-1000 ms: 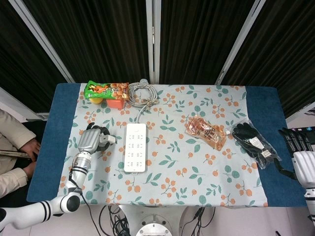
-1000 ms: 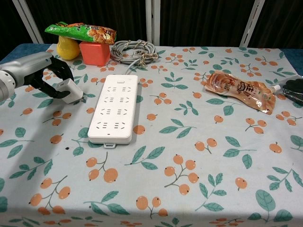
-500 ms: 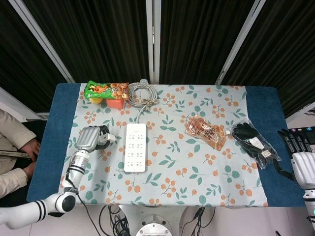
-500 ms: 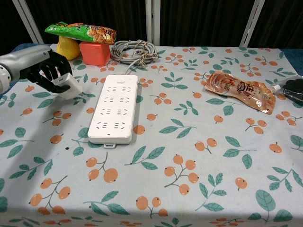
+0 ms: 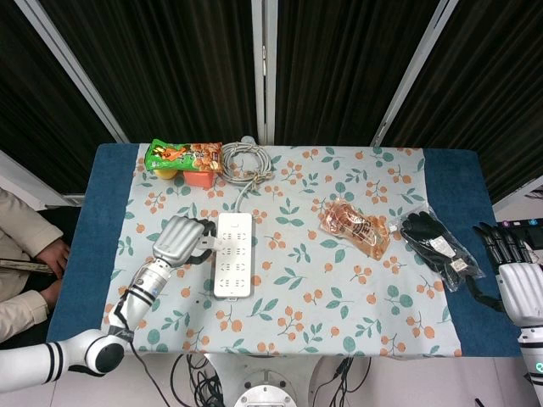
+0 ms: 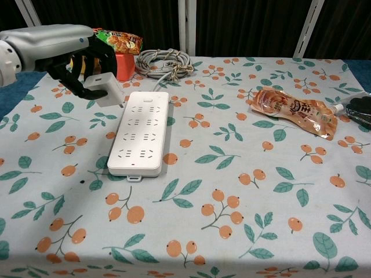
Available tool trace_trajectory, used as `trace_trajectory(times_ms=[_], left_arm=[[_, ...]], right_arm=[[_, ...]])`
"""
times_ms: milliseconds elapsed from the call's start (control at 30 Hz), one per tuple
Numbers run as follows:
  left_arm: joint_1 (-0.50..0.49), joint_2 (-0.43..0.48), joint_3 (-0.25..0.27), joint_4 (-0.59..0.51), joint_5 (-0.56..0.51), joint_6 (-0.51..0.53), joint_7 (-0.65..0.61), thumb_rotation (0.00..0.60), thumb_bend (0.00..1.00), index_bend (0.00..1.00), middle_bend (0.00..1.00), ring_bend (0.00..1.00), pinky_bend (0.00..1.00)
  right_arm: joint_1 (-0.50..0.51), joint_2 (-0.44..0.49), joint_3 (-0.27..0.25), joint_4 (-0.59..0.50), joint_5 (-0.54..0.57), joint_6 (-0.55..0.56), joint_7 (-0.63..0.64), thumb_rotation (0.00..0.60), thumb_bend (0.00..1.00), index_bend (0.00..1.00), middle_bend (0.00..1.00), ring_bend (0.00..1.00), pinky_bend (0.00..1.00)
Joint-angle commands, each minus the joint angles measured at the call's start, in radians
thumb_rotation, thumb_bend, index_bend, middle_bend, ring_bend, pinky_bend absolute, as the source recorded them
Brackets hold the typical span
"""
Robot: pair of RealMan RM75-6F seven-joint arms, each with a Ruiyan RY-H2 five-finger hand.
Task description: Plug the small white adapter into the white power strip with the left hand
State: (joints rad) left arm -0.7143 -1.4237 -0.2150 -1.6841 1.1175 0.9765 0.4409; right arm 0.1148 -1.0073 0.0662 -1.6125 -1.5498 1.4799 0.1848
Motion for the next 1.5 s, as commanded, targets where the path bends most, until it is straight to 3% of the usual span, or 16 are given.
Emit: trace_trajectory(times_ms=[33,300,700,1500], left_arm=[[-0.064,-0.023,-0.008,-0.001,-0.096,-0.048,0.078,0.6,0.5,0.66,0.69,0.53,0.57],[-0.124,-0.041,0.01,-0.009,-0.205,-0.041,0.189,0.6,0.5,0.65,0.69,0.53,0.57],[-0.176,-0.058,0.033,-0.012,-0.303,-0.013,0.253,0.6,0.5,0.65,0.69,0.53,0.56],[-0.236,-0.059,0.065,-0.019,-0.384,0.019,0.289,0.6,0.5,0.65,0.69,0.53,0.56]], right_arm=[[-0.004,0.001,-0.001,0.002,0.002,0.003,0.002,0.6,0.33,0.0,0.04,0.0,0.0],[-0.012,-0.002,-0.004,0.014,0.009,0.005,0.015,0.6,0.33,0.0,0.04,0.0,0.0],[-0.013,-0.006,-0.004,0.03,0.01,0.003,0.032,0.6,0.33,0.0,0.05,0.0,0.0],[-0.019,-0.007,-0.003,0.043,0.01,0.009,0.048,0.6,0.33,0.0,0.05,0.0,0.0]])
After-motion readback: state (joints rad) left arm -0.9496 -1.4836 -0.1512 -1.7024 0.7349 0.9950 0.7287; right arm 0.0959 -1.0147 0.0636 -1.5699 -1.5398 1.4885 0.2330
